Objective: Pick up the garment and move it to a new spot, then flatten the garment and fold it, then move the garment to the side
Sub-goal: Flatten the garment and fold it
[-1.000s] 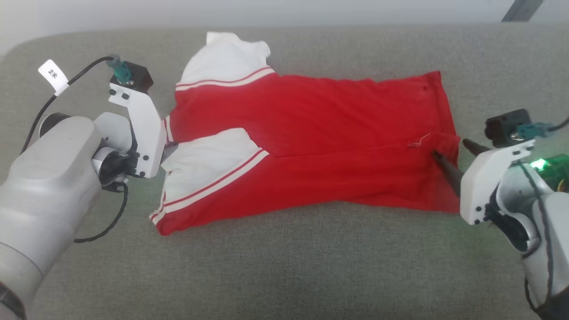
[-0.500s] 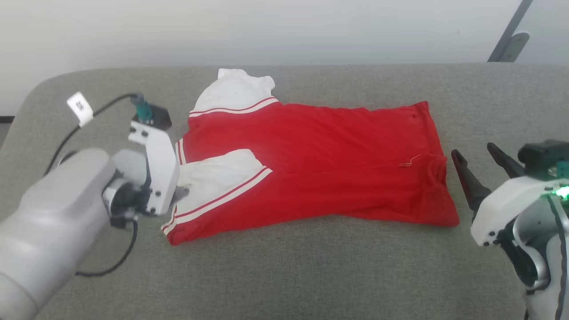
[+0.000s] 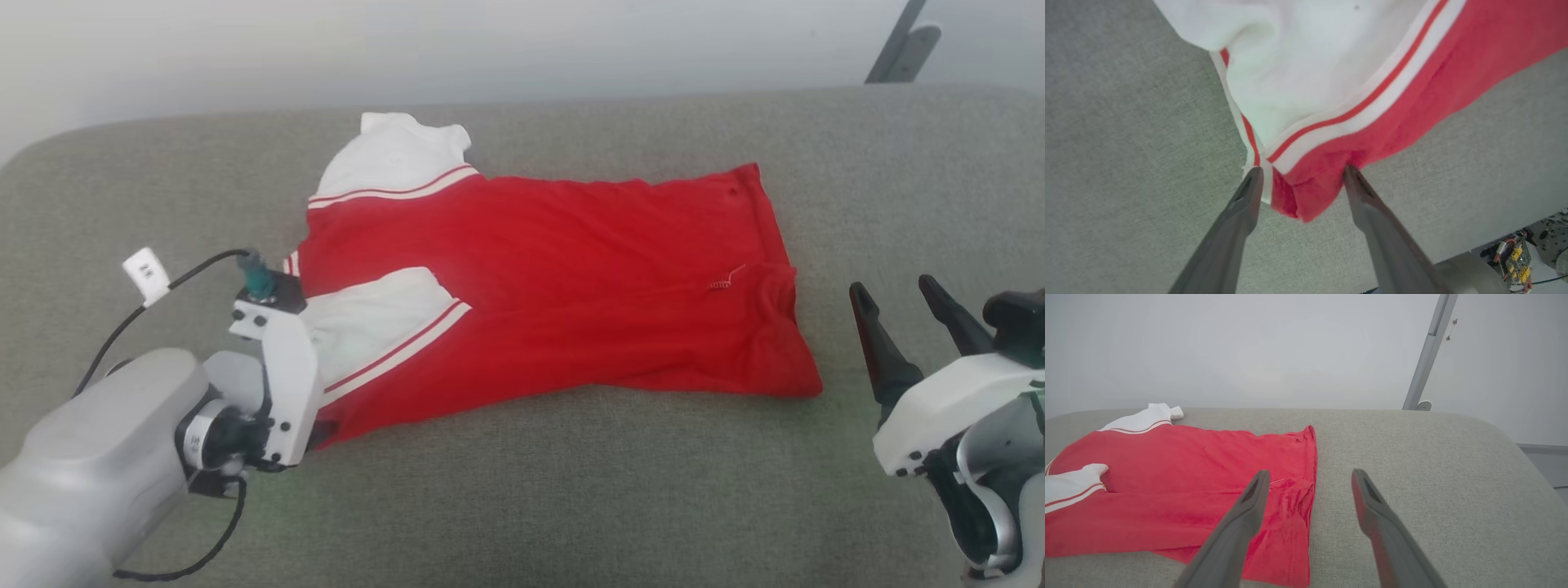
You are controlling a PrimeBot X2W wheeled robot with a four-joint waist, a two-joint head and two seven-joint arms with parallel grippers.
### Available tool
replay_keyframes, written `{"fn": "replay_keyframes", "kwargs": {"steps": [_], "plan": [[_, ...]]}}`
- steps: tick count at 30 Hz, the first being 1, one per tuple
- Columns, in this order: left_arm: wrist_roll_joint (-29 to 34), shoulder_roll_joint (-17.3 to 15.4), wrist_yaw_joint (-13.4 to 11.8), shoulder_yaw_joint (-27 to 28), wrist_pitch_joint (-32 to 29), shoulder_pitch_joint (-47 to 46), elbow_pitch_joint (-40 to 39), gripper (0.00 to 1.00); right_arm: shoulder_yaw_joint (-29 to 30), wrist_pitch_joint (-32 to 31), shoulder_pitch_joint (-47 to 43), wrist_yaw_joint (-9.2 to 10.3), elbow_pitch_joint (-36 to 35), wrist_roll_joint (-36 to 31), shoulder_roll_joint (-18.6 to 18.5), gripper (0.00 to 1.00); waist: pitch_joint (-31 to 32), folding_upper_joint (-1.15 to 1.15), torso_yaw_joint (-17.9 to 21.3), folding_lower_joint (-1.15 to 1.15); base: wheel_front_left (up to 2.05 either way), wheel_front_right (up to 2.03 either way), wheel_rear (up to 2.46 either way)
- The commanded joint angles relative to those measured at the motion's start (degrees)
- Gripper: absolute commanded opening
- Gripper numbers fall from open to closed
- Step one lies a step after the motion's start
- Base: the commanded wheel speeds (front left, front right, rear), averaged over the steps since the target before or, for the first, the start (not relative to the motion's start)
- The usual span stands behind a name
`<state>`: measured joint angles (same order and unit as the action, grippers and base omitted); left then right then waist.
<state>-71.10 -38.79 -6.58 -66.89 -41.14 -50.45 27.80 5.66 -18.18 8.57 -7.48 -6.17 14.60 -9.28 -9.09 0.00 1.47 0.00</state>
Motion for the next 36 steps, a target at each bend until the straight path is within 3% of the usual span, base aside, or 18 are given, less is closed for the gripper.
{"fn": "replay_keyframes", "kwargs": {"steps": [1, 7, 14, 15, 16, 23, 36], "plan": [[-0.2, -0.1, -0.2, 0.2, 0.4, 0.6, 0.2, 1.0, 0.1, -0.1, -0.2, -0.02, -0.6, -0.3, 0.2, 1.0, -0.5, 0.0, 0.4, 0.0, 0.0, 0.0, 0.0], [0.7, -0.1, 0.6, 0.4, 3.4, 1.5, 4.5, 1.0, 0.1, -1.0, -1.0, -0.02, -1.8, -0.3, 1.0, 1.0, -2.0, 0.0, 1.4, 0.0, 0.0, 0.0, 0.0], [-0.3, 2.5, 3.6, 0.0, 4.7, 2.9, 11.6, 1.0, 0.1, -3.8, -1.6, -0.02, -2.2, 0.4, 1.0, 1.0, -3.2, 0.0, 1.7, 0.0, 0.0, 0.0, 0.0], [-0.5, 3.1, 4.5, -0.1, 4.7, 3.0, 12.3, 0.46, 0.0, -4.7, -1.8, -0.02, -2.1, 0.7, 0.9, 1.0, -3.4, 0.0, 1.7, 0.0, 0.0, 0.0, 0.0], [-0.8, 3.5, 5.1, 0.0, 4.9, 2.9, 12.9, 0.0, 0.0, -5.9, -2.0, -0.02, -1.8, 0.8, 0.8, 1.0, -3.5, 0.0, 1.6, 0.0, 0.0, 0.0, 0.0], [0.0, 6.0, 7.9, -0.2, 5.9, 1.1, 16.1, 0.0, -1.0, -13.0, 0.2, -0.02, 2.0, 2.8, -0.6, 1.0, -4.8, 0.0, 0.5, 0.0, 0.0, 0.0, 0.0], [0.2, 10.4, 9.6, 0.4, 7.5, -2.1, 19.9, 0.0, -5.1, -24.2, 7.7, -0.03, 16.4, 5.7, -4.5, 1.0, -7.0, 0.0, -2.6, 0.0, 0.0, 0.0, 0.0]]}}
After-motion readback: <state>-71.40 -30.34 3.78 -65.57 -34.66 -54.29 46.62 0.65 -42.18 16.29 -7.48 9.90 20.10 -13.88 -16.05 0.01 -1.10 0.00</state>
